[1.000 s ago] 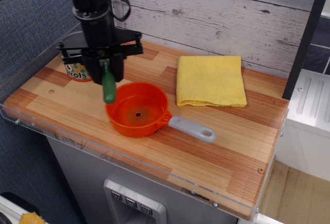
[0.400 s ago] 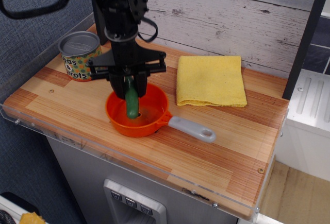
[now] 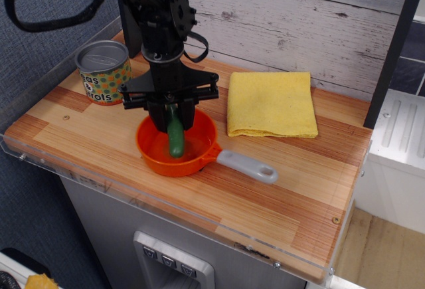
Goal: Take the cucumber and put it inside the red pan
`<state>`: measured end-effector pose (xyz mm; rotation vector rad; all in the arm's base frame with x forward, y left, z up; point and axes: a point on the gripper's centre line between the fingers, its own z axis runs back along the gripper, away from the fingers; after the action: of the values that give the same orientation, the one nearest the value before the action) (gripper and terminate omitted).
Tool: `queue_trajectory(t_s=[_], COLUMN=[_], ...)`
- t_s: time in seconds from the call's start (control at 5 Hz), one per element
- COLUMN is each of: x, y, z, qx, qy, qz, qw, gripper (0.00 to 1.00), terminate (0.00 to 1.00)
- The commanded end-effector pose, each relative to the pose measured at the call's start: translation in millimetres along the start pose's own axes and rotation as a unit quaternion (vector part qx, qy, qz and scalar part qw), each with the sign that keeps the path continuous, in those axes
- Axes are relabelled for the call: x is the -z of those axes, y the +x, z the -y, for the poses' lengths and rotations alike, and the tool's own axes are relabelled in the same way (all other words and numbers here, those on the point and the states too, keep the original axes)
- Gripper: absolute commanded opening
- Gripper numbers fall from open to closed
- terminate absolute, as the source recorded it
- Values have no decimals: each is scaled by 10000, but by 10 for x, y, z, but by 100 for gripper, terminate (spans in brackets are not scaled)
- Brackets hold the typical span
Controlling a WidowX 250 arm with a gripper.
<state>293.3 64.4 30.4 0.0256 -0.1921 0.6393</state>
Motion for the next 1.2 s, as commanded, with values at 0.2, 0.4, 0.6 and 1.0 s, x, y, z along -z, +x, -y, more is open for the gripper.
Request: queue_trajectory(t_s=[0.2,0.4,0.6,1.0], x=[-53,-77,-147,-341], y=[-40,-50,-56,-11], z=[14,15,6,-2], qx=[34,43,64,195], qy=[-179,-242,-328,-309], qz=[110,109,150,191], qw=[9998,9996,9993,9991], gripper=[100,100,100,100], terminate=[0,0,0,0])
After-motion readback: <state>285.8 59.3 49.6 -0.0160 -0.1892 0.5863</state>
